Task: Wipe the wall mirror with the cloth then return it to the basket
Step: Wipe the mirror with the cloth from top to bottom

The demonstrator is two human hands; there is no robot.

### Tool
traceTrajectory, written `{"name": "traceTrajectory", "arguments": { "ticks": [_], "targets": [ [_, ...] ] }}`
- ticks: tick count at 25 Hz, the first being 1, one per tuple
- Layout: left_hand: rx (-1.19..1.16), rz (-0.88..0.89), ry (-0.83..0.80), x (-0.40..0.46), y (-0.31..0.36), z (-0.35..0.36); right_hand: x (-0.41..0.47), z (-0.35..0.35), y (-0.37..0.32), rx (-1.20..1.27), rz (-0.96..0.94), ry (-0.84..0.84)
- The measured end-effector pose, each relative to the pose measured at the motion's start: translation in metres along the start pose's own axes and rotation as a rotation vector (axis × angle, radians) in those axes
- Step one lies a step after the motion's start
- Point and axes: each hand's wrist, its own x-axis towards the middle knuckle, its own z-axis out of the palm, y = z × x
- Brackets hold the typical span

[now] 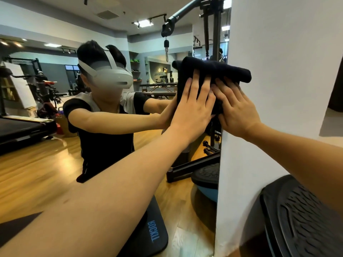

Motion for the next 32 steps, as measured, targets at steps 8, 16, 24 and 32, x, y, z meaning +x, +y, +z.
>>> {"name": "traceTrajectory", "arguments": {
  "ticks": [8, 16, 24, 32],
  "targets": [
    [-0.033, 0.04, -0.083, -0.062, 0.032, 0.024, -0.073, 0.02, -0.045, 0.066, 0.043, -0.114],
    [-0.032, 0.091, -0.133, -0.071, 0.024, 0.013, -0.076, 0.013, -0.057, 0.099, 0.094, -0.249],
    [0.0, 0.094, -0.146, -0.085, 0.005, -0.003, -0.066, 0.0, -0.078, 0.126, 0.091, -0.346],
    [0.02, 0.107, -0.192, -0.112, -0.033, -0.025, -0.047, -0.009, -0.126, 0.184, 0.129, -0.384]
  ]
}}
